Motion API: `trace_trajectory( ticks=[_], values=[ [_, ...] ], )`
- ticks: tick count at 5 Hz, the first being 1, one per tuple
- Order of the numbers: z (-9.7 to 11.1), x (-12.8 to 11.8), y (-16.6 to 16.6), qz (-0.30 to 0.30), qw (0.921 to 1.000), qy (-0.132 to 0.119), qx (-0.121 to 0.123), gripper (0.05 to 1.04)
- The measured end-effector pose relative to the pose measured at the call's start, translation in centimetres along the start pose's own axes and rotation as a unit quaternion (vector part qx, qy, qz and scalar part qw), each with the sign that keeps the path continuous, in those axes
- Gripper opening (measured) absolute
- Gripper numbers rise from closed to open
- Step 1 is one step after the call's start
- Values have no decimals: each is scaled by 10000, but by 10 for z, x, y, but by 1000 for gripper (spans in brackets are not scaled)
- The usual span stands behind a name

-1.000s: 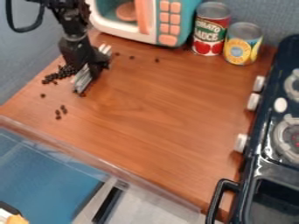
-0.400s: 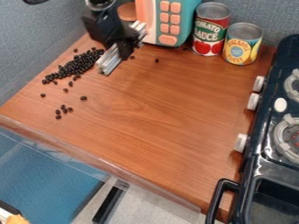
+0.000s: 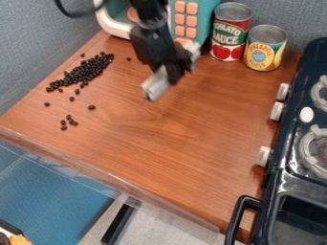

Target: Sweep into pile

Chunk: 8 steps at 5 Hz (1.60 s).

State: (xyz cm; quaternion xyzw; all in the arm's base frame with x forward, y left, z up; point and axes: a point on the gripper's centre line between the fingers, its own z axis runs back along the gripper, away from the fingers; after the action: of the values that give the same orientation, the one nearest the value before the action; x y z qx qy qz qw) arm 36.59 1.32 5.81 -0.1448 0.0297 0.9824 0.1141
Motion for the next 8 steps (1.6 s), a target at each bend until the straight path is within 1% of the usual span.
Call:
trace_trajectory(
  ticks=[1, 2, 3, 4, 5, 6, 8],
  values=[
    [-27, 6, 12, 85, 9994, -309, 90, 390],
    [-46, 4, 7, 245, 9987, -439, 25, 390],
    [-52, -9, -6, 406, 9985, -359, -120, 390],
    [-54, -15, -16, 497, 9979, -346, -208, 391],
    [-55, -15, -27, 637, 9971, -305, -271, 391],
    [-54, -11, -36, 738, 9964, -295, -303, 391],
    [-49, 5, -70, 1304, 9906, -318, -247, 391]
  ],
)
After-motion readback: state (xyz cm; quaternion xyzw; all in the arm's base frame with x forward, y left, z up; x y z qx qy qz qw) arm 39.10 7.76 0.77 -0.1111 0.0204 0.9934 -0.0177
